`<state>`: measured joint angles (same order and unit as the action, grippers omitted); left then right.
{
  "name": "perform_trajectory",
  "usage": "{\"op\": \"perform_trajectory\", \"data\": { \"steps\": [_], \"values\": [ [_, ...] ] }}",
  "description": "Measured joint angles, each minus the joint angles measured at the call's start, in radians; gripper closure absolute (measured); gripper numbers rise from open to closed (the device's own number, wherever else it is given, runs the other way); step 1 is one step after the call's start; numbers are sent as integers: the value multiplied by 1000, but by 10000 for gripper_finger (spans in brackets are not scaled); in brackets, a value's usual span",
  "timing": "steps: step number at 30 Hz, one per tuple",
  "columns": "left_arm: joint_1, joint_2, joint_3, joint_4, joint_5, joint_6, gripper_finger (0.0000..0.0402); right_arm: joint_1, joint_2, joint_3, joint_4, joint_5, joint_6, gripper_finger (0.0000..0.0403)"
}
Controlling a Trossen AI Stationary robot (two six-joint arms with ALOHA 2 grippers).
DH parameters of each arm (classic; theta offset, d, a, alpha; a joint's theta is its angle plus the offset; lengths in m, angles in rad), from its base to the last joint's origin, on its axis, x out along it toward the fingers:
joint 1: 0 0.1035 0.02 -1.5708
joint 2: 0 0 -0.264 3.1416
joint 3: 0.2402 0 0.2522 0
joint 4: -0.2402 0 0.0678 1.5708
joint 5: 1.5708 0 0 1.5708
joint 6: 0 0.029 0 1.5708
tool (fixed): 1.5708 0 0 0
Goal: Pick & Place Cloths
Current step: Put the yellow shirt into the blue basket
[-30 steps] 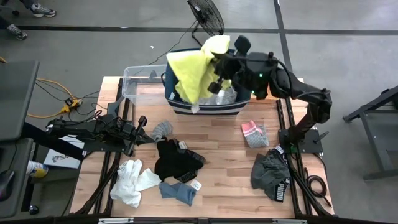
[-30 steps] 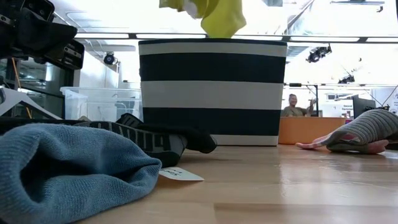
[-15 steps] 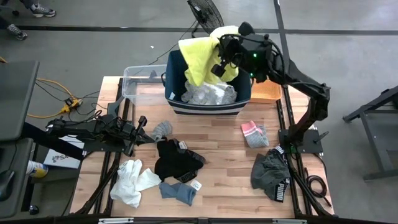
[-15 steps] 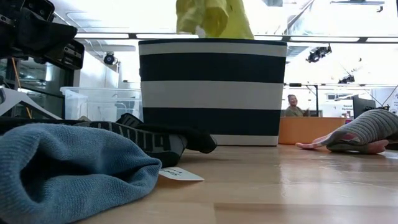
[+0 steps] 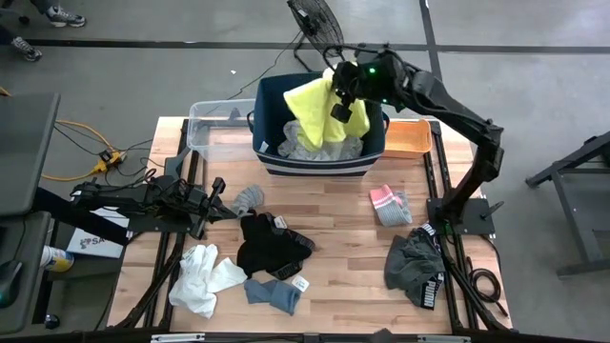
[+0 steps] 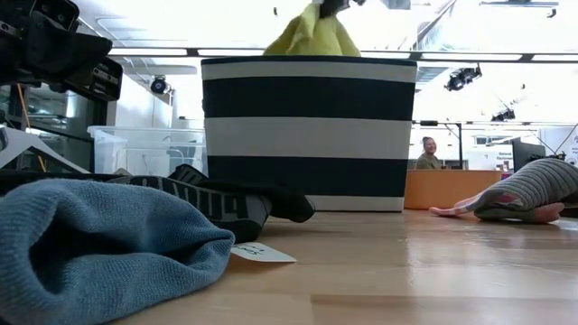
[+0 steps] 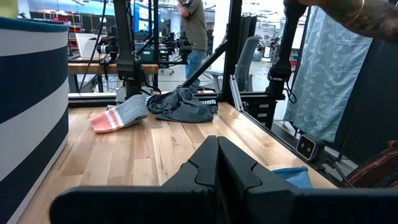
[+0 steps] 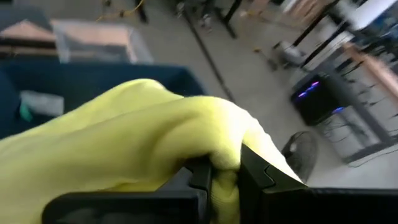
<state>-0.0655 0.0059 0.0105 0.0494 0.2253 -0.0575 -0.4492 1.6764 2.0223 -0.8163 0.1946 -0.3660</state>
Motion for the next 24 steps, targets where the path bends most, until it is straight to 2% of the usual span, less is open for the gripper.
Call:
{"op": "perform_trajectory", "data": {
  "steps": [3, 11, 16, 24],
  "values": [
    [0, 0, 0, 0, 0, 0, 400, -26, 0, -58, 5, -64, -14, 378],
    [0, 0, 0, 0, 0, 0, 400, -89, 0, -208, 26, -145, -23, 378],
    [0, 0, 0, 0, 0, 0, 400, -121, 0, -310, 104, -154, -23, 378],
    [0, 0, 0, 0, 0, 0, 400, -160, 0, -465, 271, -239, -25, 378]
  ]
}}
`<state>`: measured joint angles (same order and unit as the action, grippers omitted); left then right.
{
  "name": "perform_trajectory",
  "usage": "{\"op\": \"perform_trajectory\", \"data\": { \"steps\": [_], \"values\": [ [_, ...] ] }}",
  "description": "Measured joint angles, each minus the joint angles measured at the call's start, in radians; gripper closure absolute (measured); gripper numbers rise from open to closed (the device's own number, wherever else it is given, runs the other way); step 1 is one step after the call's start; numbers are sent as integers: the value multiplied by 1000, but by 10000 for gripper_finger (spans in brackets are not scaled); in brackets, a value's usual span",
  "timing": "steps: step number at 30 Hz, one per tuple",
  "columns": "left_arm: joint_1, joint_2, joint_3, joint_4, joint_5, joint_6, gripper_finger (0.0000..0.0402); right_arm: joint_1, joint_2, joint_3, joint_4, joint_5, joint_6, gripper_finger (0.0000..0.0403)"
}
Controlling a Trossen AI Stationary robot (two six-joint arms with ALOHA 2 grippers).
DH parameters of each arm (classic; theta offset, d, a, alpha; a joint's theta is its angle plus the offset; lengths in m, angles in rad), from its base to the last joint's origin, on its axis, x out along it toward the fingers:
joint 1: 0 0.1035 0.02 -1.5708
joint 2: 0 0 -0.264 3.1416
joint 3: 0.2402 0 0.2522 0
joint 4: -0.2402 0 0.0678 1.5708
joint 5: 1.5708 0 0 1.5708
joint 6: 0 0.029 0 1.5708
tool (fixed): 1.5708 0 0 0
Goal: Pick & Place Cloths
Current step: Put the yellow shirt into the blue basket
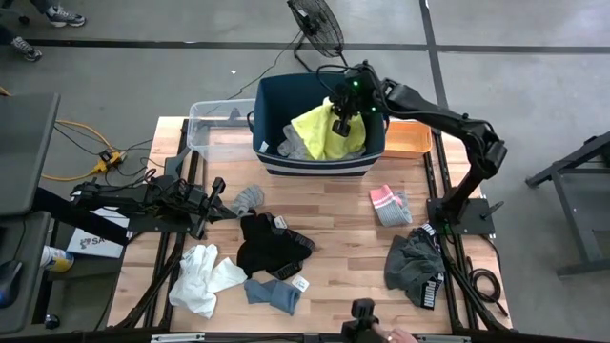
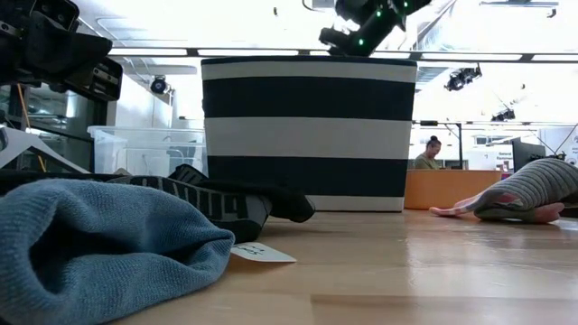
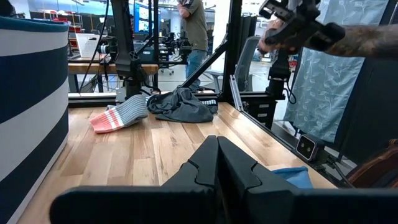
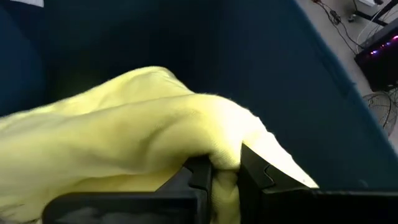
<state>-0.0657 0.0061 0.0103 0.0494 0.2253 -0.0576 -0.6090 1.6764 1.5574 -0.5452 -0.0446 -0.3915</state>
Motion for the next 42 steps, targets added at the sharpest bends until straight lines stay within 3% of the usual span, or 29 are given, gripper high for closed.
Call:
{"op": "perform_trajectory", "data": {
  "steps": [12, 24, 27, 35, 42],
  "values": [
    [0, 0, 0, 0, 0, 0, 400, -40, 104, -69, 223, -172, 2, 378],
    [0, 0, 0, 0, 0, 0, 400, -41, 194, -69, 241, -167, -23, 373],
    [0, 0, 0, 0, 0, 0, 400, -36, 194, -69, 247, -158, -20, 355],
    [0, 0, 0, 0, 0, 0, 400, -6, 182, -69, 263, 3, 76, 288],
    [0, 0, 0, 0, 0, 0, 400, 8, 144, -69, 259, 79, 146, 174]
  ]
}}
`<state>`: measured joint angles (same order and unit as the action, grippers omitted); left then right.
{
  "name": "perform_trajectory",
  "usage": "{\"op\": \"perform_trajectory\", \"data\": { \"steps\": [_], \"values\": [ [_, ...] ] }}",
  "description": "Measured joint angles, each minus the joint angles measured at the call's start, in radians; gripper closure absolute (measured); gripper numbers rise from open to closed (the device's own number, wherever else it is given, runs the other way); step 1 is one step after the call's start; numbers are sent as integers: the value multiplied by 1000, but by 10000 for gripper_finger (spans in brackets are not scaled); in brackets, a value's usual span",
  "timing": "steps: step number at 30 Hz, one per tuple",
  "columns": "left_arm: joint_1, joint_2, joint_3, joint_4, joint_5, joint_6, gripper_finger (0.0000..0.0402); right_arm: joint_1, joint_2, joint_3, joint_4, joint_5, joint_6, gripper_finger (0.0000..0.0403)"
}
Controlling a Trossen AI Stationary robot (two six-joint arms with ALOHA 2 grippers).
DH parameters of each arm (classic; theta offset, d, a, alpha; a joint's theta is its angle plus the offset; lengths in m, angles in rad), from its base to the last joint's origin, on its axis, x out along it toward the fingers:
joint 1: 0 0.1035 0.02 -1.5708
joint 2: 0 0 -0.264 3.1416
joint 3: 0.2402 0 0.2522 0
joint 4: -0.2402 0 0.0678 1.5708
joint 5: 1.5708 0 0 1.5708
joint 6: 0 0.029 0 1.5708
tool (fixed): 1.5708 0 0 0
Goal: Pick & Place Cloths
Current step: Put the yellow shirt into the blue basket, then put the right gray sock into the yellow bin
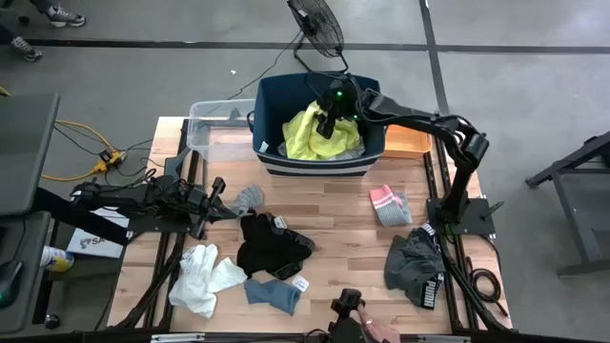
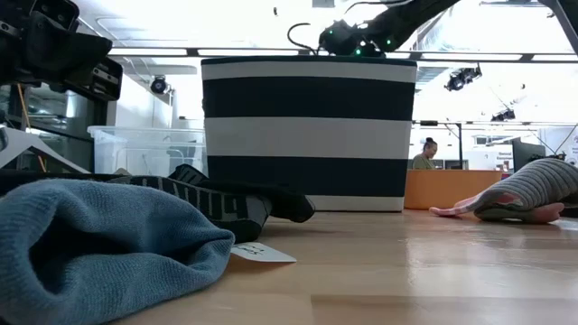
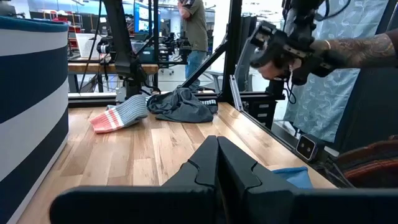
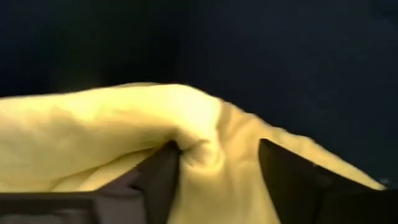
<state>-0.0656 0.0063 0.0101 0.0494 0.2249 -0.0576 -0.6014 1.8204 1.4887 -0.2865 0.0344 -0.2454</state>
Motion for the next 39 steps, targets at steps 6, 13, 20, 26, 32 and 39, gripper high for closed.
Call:
{"op": "perform_trajectory", "data": {
  "steps": [6, 13, 20, 26, 32, 39],
  "values": [
    [0, 0, 0, 0, 0, 0, 400, 31, -88, 0, -17, 159, 14, 84],
    [0, 0, 0, 0, 0, 0, 400, 81, -230, 0, -93, 216, 30, 61],
    [0, 0, 0, 0, 0, 0, 400, 121, -378, 1, -283, 231, 220, 66],
    [0, 0, 0, 0, 0, 0, 400, 174, -499, 1, -572, 224, 323, 66],
    [0, 0, 0, 0, 0, 0, 400, 233, -591, 1, -841, 218, 477, 66],
    [0, 0, 0, 0, 0, 0, 400, 335, -642, 1, -1100, 219, 630, 66]
  ]
}}
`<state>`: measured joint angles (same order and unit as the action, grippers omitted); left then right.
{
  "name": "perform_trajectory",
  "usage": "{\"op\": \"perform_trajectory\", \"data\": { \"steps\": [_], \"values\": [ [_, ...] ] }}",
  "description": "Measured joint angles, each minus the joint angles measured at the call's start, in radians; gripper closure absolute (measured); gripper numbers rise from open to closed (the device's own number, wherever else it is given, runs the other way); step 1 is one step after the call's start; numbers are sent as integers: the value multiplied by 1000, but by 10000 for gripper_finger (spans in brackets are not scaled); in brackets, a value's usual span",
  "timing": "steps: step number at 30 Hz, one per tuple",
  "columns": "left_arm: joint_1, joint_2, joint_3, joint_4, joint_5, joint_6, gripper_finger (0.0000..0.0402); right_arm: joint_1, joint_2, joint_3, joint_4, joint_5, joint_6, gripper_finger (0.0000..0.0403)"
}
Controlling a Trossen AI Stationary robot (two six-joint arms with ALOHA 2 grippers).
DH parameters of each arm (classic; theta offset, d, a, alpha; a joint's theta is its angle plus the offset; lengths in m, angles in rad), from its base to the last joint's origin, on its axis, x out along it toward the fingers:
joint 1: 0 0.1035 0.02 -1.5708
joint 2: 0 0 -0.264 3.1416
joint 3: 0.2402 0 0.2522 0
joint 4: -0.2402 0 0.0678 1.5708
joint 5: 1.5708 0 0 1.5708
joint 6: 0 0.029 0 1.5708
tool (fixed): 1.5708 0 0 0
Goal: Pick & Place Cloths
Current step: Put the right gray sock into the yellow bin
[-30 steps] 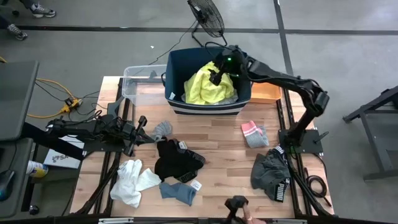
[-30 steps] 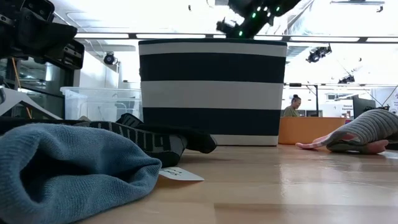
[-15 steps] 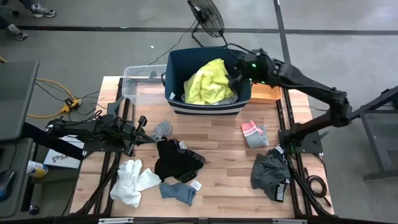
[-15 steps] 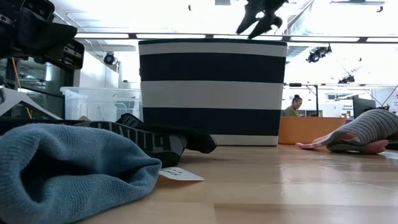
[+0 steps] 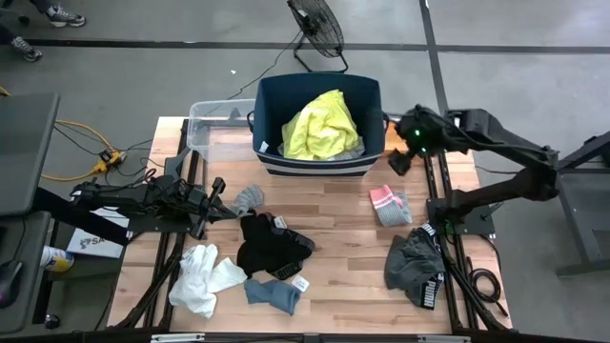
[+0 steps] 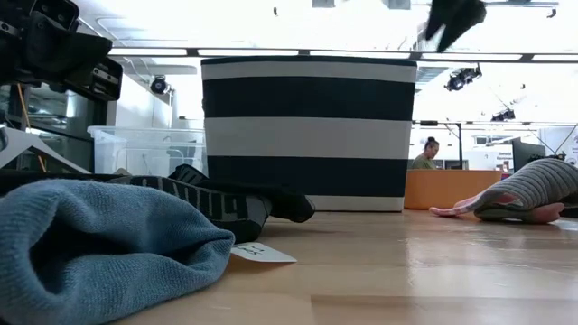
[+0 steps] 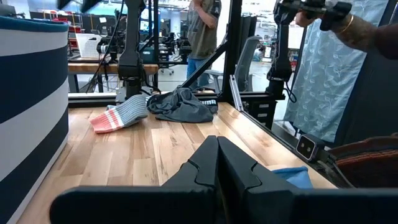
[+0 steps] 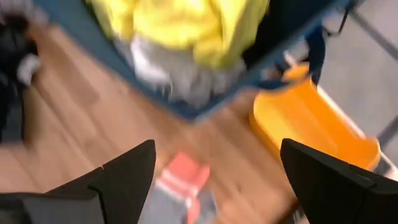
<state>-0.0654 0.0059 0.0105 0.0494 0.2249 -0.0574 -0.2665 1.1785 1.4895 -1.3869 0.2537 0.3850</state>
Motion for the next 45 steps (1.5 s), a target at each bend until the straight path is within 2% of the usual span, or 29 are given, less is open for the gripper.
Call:
{"op": "perform_trajectory", "data": {
  "steps": [4, 9, 16, 23, 31, 40, 45],
  "values": [
    [0, 0, 0, 0, 0, 0, 400, 79, 13, -10, -135, 0, 88, 66],
    [0, 0, 0, 0, 0, 0, 400, 182, 16, -128, -150, -37, 110, 66],
    [0, 0, 0, 0, 0, 0, 400, 305, 18, -363, -111, -125, 70, 66],
    [0, 0, 0, 0, 0, 0, 400, 405, 18, -524, 45, -178, -5, 66],
    [0, 0, 0, 0, 0, 0, 400, 494, 23, -625, 220, -134, -127, 66],
    [0, 0, 0, 0, 0, 0, 400, 579, 66, -685, 277, -68, -167, 67],
    [0, 0, 0, 0, 0, 0, 400, 611, 141, -689, 290, 1, -219, 91]
  ]
}}
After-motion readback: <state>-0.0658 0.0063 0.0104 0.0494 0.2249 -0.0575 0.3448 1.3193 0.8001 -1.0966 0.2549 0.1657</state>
